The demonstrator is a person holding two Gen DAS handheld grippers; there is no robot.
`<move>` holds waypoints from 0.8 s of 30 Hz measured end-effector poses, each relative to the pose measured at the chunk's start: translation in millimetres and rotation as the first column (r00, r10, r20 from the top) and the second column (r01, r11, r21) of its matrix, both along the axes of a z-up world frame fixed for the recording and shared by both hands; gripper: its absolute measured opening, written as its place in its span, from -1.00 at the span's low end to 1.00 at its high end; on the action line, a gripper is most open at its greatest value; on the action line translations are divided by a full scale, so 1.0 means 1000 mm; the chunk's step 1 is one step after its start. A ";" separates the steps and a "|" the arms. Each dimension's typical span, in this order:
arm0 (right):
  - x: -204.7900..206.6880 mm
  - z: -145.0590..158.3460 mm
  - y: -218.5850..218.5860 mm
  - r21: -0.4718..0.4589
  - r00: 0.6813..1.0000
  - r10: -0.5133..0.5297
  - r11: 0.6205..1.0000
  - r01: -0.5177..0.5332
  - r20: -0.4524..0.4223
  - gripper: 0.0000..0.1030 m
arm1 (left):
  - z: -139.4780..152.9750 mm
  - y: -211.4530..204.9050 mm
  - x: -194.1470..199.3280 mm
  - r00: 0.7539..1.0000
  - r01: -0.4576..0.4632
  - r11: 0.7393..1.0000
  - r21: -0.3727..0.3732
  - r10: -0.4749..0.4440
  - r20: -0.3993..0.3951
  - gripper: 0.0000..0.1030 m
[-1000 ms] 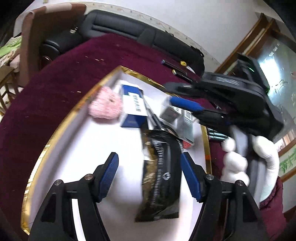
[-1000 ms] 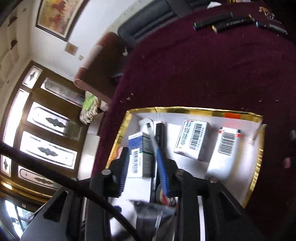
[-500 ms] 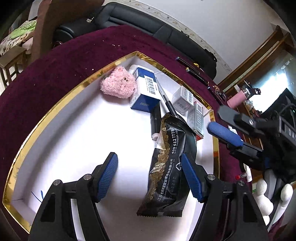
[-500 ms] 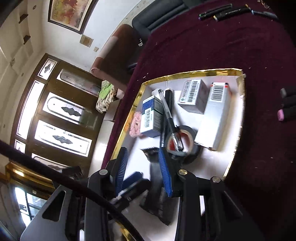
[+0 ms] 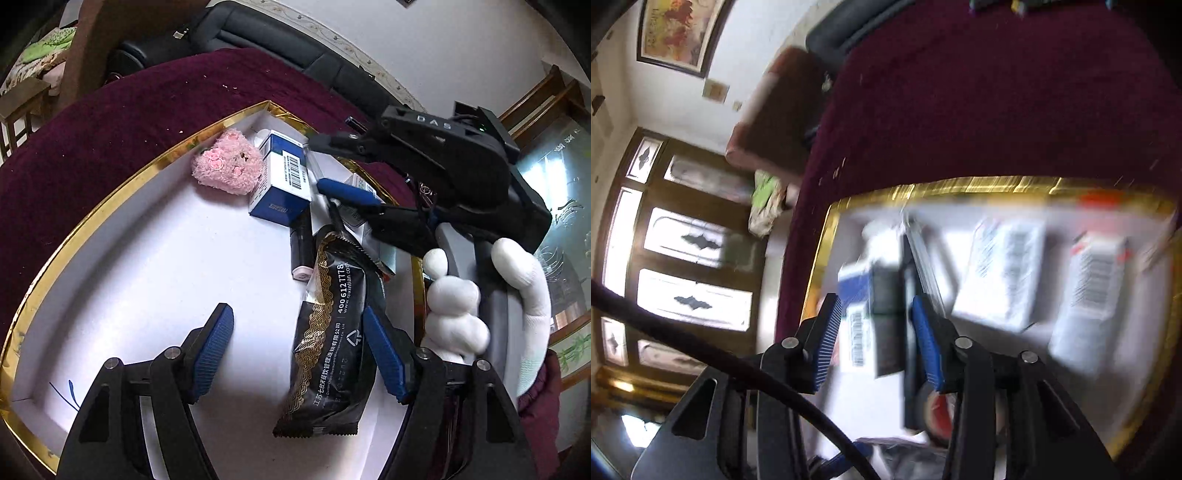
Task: Organize objects
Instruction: 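Withdraw both grippers from the tray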
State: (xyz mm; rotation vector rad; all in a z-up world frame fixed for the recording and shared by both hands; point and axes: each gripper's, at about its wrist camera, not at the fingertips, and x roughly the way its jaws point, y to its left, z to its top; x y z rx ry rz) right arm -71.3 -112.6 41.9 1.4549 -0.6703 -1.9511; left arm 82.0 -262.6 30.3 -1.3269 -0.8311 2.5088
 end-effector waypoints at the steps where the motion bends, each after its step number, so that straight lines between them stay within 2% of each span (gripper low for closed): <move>1: 0.003 0.005 0.006 -0.017 1.000 0.003 1.000 -0.003 -0.012 -0.19 | 0.000 -0.001 0.001 1.000 -0.001 1.000 0.007 0.001 -0.002 0.32; 4: 0.024 0.021 0.024 -0.032 0.998 0.034 0.999 -0.036 -0.047 -0.19 | -0.001 -0.004 0.003 1.000 -0.008 0.999 0.034 0.008 -0.009 0.32; 7: 0.059 0.031 0.043 0.012 0.990 0.123 0.992 -0.122 -0.068 -0.19 | -0.003 -0.008 0.006 0.999 -0.029 0.997 0.077 0.030 -0.017 0.32; 10: 0.091 0.031 0.058 0.083 0.979 0.193 0.979 -0.187 -0.067 -0.19 | -0.008 -0.020 0.013 0.995 -0.089 0.981 0.174 0.097 -0.034 0.32; 11: 0.097 0.029 0.059 0.093 0.976 0.208 0.975 -0.202 -0.060 -0.19 | -0.006 -0.023 0.017 0.991 -0.096 0.976 0.194 0.111 -0.069 0.32; 15: 0.113 0.011 0.046 0.127 0.961 0.277 0.953 -0.273 -0.009 -0.19 | 0.006 -0.036 0.035 0.974 -0.129 0.962 0.240 0.168 -0.151 0.32; 17: 0.116 0.005 0.030 0.121 0.955 0.296 0.948 -0.294 0.002 -0.22 | 0.016 -0.044 0.049 0.964 -0.142 0.963 0.228 0.187 -0.191 0.32; 19: 0.116 0.012 0.008 0.129 0.952 0.305 0.946 -0.298 -0.040 -0.01 | 0.022 -0.054 0.058 0.953 -0.169 0.965 0.200 0.212 -0.218 0.33; 20: 0.113 0.015 -0.003 0.099 0.947 0.316 0.946 -0.310 -0.050 -0.01 | 0.025 -0.059 0.064 0.947 -0.185 0.963 0.195 0.227 -0.226 0.33; 21: 0.107 0.015 -0.019 0.037 0.937 0.346 0.938 -0.345 -0.040 -0.01 | 0.026 -0.064 0.064 0.944 -0.196 0.961 0.192 0.239 -0.229 0.33; 24: 0.094 0.008 -0.044 -0.061 0.932 0.363 0.930 -0.362 0.005 -0.01 | 0.026 -0.076 0.068 0.938 -0.226 0.955 0.191 0.266 -0.223 0.33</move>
